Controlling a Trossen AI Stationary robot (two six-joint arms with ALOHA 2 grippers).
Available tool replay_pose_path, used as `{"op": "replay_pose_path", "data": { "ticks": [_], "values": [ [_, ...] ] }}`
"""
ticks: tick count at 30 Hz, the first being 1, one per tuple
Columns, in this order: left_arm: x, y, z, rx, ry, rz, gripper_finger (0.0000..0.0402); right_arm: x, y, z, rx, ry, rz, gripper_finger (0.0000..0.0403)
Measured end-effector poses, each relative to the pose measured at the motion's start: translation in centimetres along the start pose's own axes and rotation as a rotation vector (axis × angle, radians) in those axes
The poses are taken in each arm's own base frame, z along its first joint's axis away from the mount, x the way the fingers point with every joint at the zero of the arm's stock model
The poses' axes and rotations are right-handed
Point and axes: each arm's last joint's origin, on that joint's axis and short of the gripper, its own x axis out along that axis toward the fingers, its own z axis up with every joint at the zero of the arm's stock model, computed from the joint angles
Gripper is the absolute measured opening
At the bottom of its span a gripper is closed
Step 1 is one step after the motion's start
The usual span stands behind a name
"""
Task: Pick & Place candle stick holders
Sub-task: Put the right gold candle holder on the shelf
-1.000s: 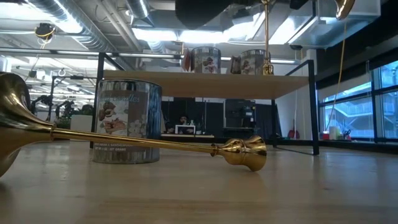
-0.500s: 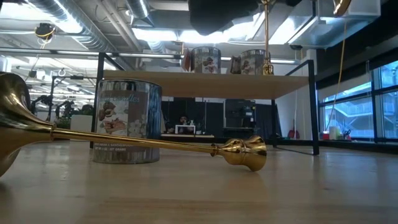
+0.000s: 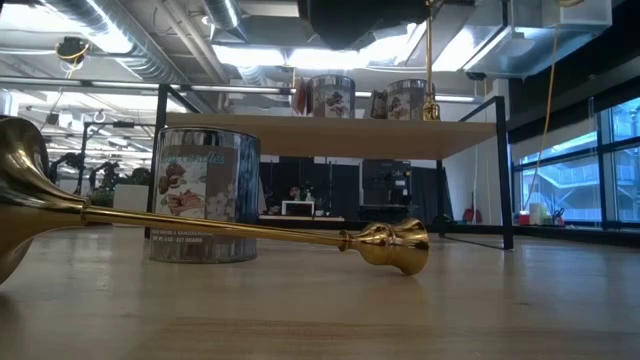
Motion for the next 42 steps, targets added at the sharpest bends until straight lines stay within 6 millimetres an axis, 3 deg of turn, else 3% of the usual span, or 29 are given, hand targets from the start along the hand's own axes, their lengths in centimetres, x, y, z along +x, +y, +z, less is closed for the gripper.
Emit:
{"op": "replay_pose_path", "data": {
  "ticks": [8,12,16,20,24,33,42],
  "values": [
    [0.1,-0.1,-0.9,-0.179,0.024,-0.18,0.0009,-0.9,1.5,0.7,-0.217,-0.141,0.048,0.0122],
    [-0.1,0.2,-0.9,-0.225,0.03,-0.181,0.0008,-3.5,2.3,1.6,-0.293,-0.272,0.008,0.0134],
    [-1.0,0.6,-0.6,-0.252,0.024,-0.159,0.0008,-7.3,3.6,1.8,-0.375,-0.418,-0.018,0.0131],
    [-2.8,1.7,-0.4,-0.279,0.018,-0.097,0.0008,-11.2,4.9,0.6,-0.434,-0.498,-0.006,0.0126],
    [-5.0,3.0,-0.6,-0.315,0.023,-0.009,0.0008,-13.4,6.3,-1.5,-0.508,-0.554,-0.009,0.0124],
    [-9.7,6.3,-2.2,-0.495,-0.031,0.145,0.0008,-15.1,7.8,-5.2,-0.577,-0.535,0.055,0.0124],
    [-10.8,7.6,-5.8,-0.652,-0.073,0.193,0.0008,-14.2,8.3,-7.0,-0.514,-0.58,-0.056,0.0124]
  ]
}}
